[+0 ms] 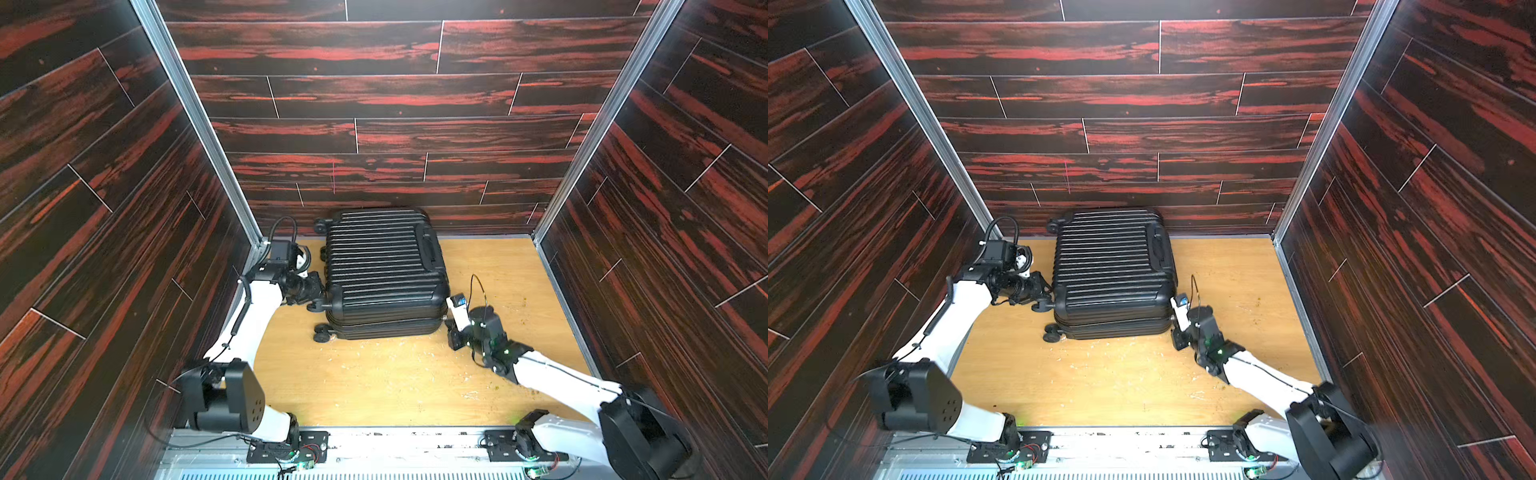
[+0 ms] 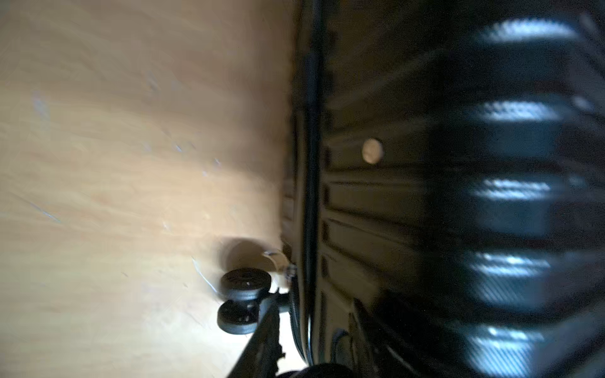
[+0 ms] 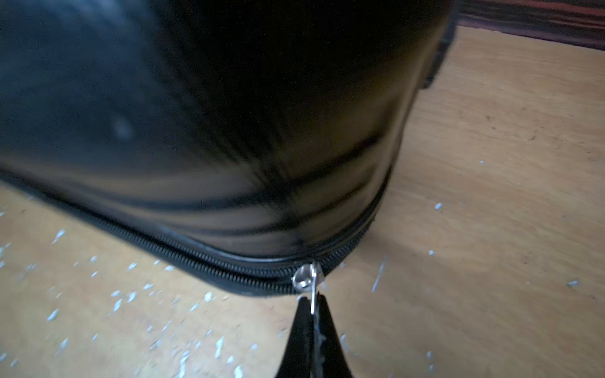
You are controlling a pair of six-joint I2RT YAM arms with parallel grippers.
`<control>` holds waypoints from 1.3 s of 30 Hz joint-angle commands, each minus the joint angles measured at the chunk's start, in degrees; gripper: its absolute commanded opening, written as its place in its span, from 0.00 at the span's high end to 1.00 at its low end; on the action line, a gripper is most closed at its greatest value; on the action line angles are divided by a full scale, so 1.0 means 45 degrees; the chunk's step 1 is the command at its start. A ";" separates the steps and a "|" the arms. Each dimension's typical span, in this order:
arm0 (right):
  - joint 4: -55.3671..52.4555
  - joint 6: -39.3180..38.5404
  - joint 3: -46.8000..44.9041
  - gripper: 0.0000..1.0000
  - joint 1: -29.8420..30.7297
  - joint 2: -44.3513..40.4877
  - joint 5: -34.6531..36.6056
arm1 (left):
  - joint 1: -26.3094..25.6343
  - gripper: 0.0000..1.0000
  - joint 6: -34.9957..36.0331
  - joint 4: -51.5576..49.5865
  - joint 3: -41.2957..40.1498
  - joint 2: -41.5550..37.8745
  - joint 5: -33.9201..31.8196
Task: Close the suitcase zippers
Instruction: Adjust the suitcase at the center of the board, then zip the zipper on the suitcase.
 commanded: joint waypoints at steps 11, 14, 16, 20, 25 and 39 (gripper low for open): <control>0.1207 -0.0428 0.1555 1.00 -0.1352 0.2202 -0.1048 | -0.0595 0.45 0.4652 -0.1742 0.0057 -0.3193 -0.4291; 0.1218 -0.0405 0.1516 1.00 -0.1371 0.2205 -0.1077 | -0.0585 0.44 0.6204 0.0284 -0.0979 -0.4499 -0.3354; 0.1226 -0.0409 0.1516 1.00 -0.1372 0.2244 -0.1112 | -0.0585 0.35 0.8249 0.0476 -0.1535 -0.5210 -0.1422; 0.1224 -0.0389 0.1516 1.00 -0.1372 0.2283 -0.1170 | -0.0586 0.22 1.1455 -0.0968 -0.1632 -0.5415 0.1306; 0.1153 -0.0350 0.1555 1.00 -0.1372 0.2271 -0.1186 | -0.0585 0.17 1.3224 -0.3015 -0.0898 -0.4228 0.2328; 0.1037 -0.0364 0.1594 1.00 -0.1372 0.2147 -0.1327 | -0.0605 0.19 1.4776 -0.3363 -0.0838 -0.2471 0.1540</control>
